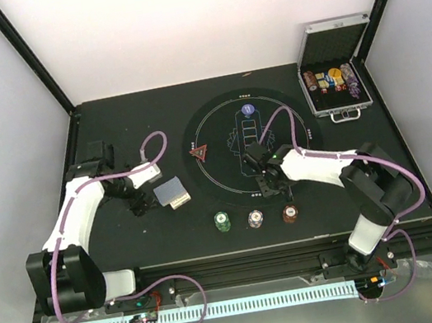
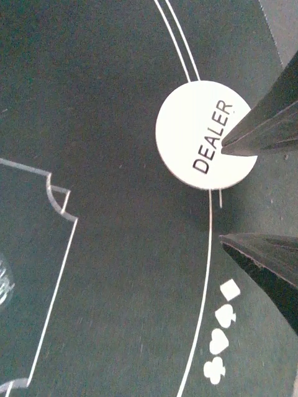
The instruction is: Distribute texas hold em gaming equipment
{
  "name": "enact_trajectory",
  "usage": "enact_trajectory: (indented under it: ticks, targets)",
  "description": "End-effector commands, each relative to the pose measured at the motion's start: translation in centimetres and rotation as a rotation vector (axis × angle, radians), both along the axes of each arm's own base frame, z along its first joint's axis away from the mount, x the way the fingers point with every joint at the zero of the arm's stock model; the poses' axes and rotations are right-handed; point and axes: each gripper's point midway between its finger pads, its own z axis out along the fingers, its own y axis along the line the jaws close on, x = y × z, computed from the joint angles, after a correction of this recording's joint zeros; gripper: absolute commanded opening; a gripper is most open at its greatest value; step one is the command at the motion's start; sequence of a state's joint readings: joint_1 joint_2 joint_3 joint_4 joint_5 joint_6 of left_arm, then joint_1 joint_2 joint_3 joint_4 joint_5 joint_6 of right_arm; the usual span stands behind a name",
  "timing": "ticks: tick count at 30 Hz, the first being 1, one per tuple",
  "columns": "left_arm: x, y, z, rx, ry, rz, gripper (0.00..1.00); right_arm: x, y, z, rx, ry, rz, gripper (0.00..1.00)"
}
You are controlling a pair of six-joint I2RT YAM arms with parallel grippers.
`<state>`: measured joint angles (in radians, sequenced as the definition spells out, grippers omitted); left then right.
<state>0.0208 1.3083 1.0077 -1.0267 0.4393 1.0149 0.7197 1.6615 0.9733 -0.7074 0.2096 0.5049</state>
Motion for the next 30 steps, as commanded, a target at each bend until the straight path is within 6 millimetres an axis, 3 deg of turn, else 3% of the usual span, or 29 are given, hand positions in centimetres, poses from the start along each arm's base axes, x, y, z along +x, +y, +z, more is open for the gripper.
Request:
enact_trajectory:
  ticks: [1, 8, 15, 19, 22, 30]
  targets:
    - [0.8, -0.2, -0.4, 0.06, -0.061, -0.087, 0.99, -0.2, -1.4, -1.6, 0.007, 0.034, -0.058, 0.37]
    - [1.9, -0.4, -2.2, 0.138, -0.099, -0.129, 0.99, 0.8, -5.0, -1.6, -0.028, 0.027, -0.159, 0.34]
    - [2.6, -0.7, -4.5, 0.259, -0.099, -0.137, 0.99, 2.2, -2.8, 2.0, 0.066, -0.051, -0.141, 0.39]
    - [2.7, -0.8, -5.6, 0.302, -0.115, -0.146, 0.99, 2.7, -0.9, 4.1, 0.17, -0.085, -0.126, 0.55]
    - [2.7, -0.9, -6.0, 0.316, -0.124, -0.153, 0.99, 2.7, -0.2, 5.7, 0.232, -0.108, -0.117, 0.77]
    - [3.4, -1.3, -6.7, 0.305, -0.135, -0.126, 0.99, 2.5, 1.2, 7.7, 0.348, -0.136, -0.102, 0.87]
